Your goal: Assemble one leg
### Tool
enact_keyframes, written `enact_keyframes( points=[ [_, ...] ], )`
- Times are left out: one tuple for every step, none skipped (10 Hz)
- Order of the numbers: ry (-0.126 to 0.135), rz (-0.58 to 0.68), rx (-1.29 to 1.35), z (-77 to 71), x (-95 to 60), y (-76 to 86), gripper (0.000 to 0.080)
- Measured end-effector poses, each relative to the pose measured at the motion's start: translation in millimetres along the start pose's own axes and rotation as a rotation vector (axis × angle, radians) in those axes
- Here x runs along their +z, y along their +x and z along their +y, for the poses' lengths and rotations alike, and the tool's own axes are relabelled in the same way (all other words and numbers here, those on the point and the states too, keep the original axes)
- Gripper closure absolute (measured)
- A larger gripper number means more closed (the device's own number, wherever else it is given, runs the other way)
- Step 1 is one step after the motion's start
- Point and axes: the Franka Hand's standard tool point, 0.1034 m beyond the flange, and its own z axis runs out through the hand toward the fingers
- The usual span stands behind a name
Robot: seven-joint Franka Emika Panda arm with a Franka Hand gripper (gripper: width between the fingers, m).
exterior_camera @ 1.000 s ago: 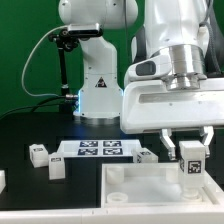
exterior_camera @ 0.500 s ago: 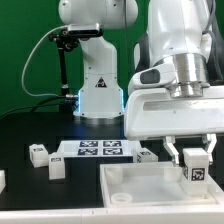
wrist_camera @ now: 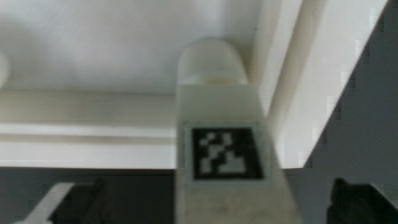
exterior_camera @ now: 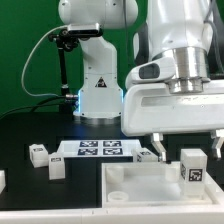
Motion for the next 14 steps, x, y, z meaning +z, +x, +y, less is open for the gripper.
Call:
enact_keyframes(
  points=[
    [0.012, -0.110, 0.014, -0.5, -1.4, 4.8, 0.0161],
    [0.020, -0.168, 0.019, -4.4, -2.1, 11.1, 0.0161],
    [0.025, -0.254, 0.021, -5.4, -0.6, 6.5, 0.0151],
    [0.026, -0.316, 0.040, -8.0, 1.7, 2.1, 0.0151],
    [0.026, -0.350, 0.054, -12.6, 3.8, -1.6, 0.0151],
    [0.026, -0.371, 0.057, -13.4, 4.5, -2.7, 0.0151],
    [0.026, -0.365, 0.058, -12.7, 4.6, -1.6, 0.0160],
    [0.021, -0.365, 0.084, -12.9, 4.8, -1.7, 0.0320],
    [0.018, -0.365, 0.098, -12.8, 4.9, -1.8, 0.0320],
    [0.013, -0.366, 0.130, -12.8, 4.9, -1.8, 0.0515],
    [-0.006, -0.367, 0.233, -13.4, 5.1, -2.0, 0.0514],
    [-0.019, -0.367, 0.303, -13.7, 5.1, -2.1, 0.0514],
    [-0.035, -0.365, 0.391, -13.8, 5.3, -2.3, 0.0514],
    [-0.068, -0.342, 0.562, -14.4, 6.4, -4.5, 0.0514]
  ],
)
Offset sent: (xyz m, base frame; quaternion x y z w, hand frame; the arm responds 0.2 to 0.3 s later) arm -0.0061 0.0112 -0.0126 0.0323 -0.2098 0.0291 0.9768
